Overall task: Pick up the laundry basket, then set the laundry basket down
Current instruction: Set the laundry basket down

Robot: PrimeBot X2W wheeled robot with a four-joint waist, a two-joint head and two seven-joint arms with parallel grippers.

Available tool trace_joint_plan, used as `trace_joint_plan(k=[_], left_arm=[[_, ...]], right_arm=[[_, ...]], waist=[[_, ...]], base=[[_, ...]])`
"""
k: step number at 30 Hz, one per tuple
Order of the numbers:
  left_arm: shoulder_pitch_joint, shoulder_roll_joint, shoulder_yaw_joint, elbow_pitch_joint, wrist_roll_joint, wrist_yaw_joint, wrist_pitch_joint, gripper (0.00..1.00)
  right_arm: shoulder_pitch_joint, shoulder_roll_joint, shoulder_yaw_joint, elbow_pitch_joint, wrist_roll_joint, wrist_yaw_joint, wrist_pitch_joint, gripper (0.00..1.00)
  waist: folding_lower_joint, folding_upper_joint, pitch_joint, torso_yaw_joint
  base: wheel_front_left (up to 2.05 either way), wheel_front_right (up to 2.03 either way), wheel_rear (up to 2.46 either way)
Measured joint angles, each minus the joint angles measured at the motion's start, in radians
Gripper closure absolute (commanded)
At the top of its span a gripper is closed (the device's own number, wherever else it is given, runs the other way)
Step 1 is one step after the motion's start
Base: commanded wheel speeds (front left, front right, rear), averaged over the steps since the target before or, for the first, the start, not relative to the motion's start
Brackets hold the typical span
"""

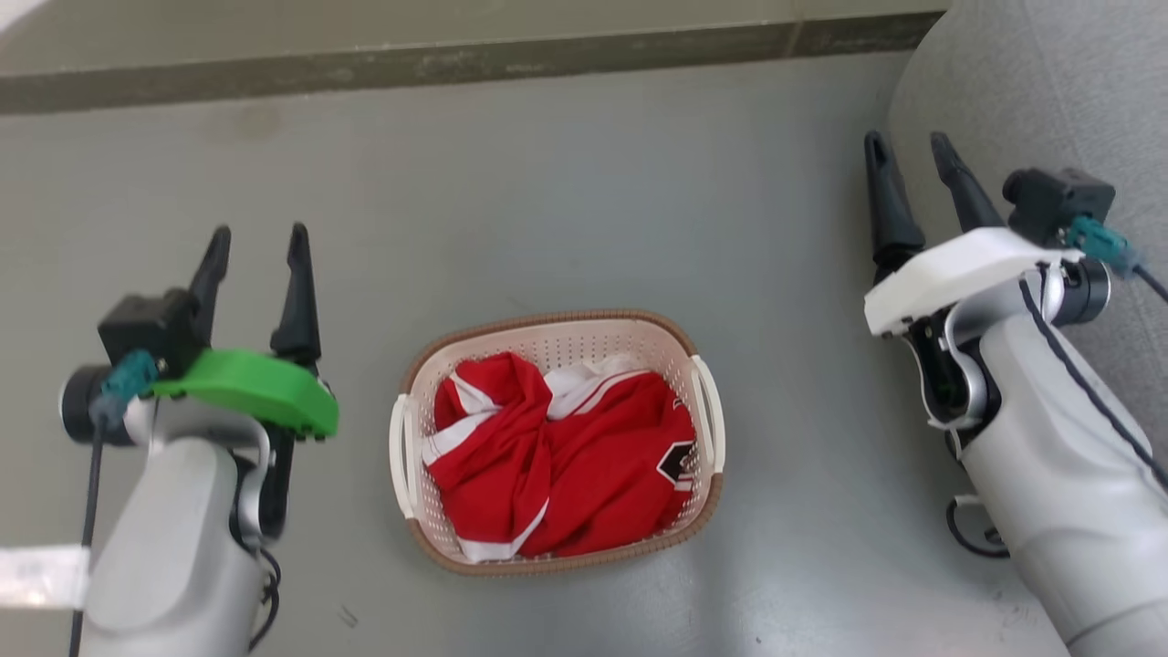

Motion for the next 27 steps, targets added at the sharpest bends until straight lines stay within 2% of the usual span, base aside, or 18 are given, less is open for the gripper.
trace_joint_plan(k=[14,27], left_arm=[[0.180,-0.003,0.011,-0.164,0.060,0.044,0.000,0.00],[0.341,-0.023,0.009,-0.229,0.077,0.064,0.000,0.00]], right_arm=[[0.211,-0.003,-0.063,-0.174,-0.076,-0.032,-0.002,0.00],[0.368,-0.004,-0.092,-0.250,-0.122,-0.047,-0.002,0.00]], waist=[[0.0000,0.0000,-0.077,-0.009],[0.0000,0.0000,-0.138,-0.008]], base=[[0.00,0.00,0.00],[0.00,0.00,0.00]])
